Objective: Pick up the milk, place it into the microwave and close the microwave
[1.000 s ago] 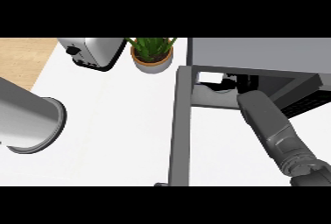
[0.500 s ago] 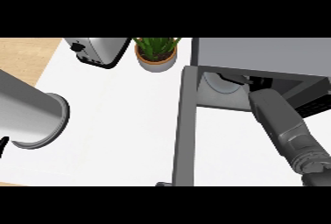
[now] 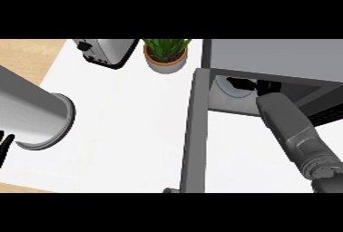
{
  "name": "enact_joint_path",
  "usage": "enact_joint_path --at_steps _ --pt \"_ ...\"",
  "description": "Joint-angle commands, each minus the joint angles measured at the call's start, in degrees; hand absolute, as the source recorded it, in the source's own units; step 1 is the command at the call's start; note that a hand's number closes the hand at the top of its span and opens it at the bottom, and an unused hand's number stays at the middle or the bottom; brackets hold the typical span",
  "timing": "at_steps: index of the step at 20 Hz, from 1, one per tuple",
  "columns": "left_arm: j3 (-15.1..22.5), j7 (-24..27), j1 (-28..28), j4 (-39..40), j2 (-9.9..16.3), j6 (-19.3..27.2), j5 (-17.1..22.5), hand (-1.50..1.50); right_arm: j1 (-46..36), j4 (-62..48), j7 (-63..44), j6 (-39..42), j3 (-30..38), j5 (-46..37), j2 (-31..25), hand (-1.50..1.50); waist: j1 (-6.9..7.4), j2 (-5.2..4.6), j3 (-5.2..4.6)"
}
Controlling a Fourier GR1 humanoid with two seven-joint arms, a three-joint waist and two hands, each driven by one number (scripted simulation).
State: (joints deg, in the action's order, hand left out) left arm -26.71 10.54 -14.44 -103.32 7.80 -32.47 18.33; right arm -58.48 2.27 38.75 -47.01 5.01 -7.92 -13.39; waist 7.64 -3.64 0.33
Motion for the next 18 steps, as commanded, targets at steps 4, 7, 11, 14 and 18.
enact_joint_path --at_steps 4,7,11,14,18 --pt "0.32 -0.42 2.54 1.01 0.93 0.39 -0.48 -1.50 -0.65 1.13 0.13 -6.00 -0.07 -0.34 2.87 -1.50 0.77 -0.35 0.05" --pt "-0.08 0.72 2.50 1.60 0.83 0.22 -0.74 -1.50 -1.88 0.64 -1.42 -5.97 -0.68 -1.10 3.23 -1.50 0.78 0.04 -0.05" --pt "0.43 0.41 1.56 1.75 0.30 0.06 -1.15 -1.50 -3.58 0.59 -2.41 -2.39 -1.18 -1.71 2.21 -1.50 0.78 0.35 -0.07" --pt "0.15 0.80 2.70 2.88 1.49 -0.73 -0.97 -1.50 -2.29 0.39 -1.81 -2.78 -1.37 -1.98 2.98 -1.50 0.33 0.19 -0.05" --pt "-0.45 1.30 3.47 3.75 2.07 -0.70 -1.02 -1.50 -1.40 1.58 -0.57 -2.80 -0.77 -1.49 3.38 -1.50 -0.21 0.15 -0.02"
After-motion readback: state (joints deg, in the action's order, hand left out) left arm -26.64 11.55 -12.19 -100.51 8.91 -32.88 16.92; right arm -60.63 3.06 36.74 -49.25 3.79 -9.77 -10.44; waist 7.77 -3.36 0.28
